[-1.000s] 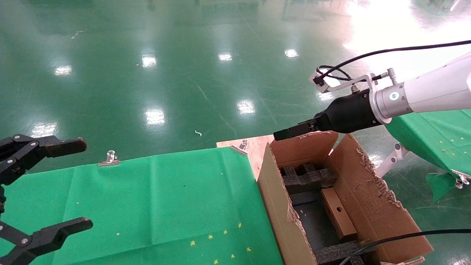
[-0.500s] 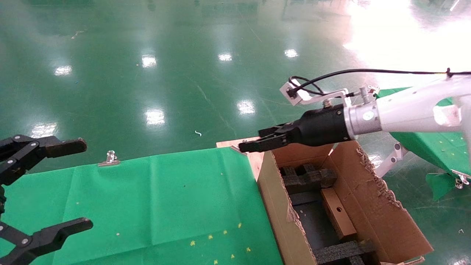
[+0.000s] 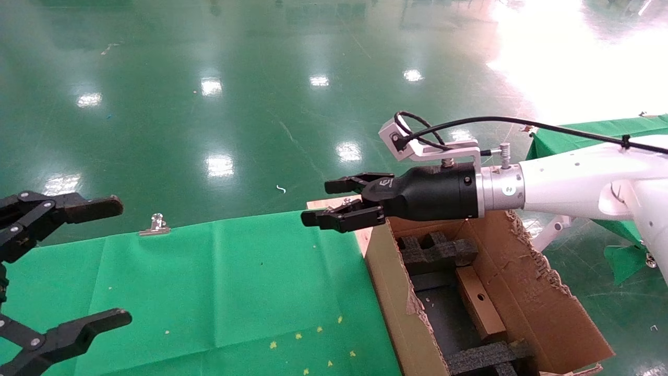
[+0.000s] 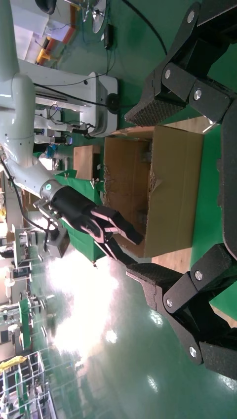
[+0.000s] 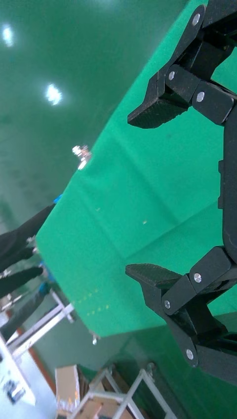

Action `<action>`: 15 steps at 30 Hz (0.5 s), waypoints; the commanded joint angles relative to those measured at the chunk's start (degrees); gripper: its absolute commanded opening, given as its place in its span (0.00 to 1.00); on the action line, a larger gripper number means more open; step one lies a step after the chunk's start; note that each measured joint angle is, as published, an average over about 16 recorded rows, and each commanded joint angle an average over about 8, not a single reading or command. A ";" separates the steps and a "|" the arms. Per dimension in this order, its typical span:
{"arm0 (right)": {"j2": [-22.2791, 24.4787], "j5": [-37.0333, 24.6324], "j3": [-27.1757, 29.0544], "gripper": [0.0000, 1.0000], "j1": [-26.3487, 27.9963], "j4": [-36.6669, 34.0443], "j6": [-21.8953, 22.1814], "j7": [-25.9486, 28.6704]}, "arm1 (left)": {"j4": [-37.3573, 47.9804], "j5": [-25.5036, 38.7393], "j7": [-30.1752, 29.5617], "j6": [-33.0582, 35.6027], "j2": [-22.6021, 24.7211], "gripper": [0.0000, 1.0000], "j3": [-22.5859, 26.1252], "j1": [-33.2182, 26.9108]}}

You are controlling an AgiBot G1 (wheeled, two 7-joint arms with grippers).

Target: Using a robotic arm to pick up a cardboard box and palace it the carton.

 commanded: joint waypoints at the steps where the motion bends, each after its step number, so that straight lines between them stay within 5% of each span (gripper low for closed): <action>1: 0.96 0.79 1.95 1.00 -1.82 3.30 0.07 -0.15 | 0.00 0.00 0.00 0.00 0.00 1.00 0.00 0.00; 15: 7.71 6.36 15.59 1.00 -14.59 26.42 0.57 -1.18 | 0.00 0.00 0.00 0.00 0.00 1.00 0.01 0.00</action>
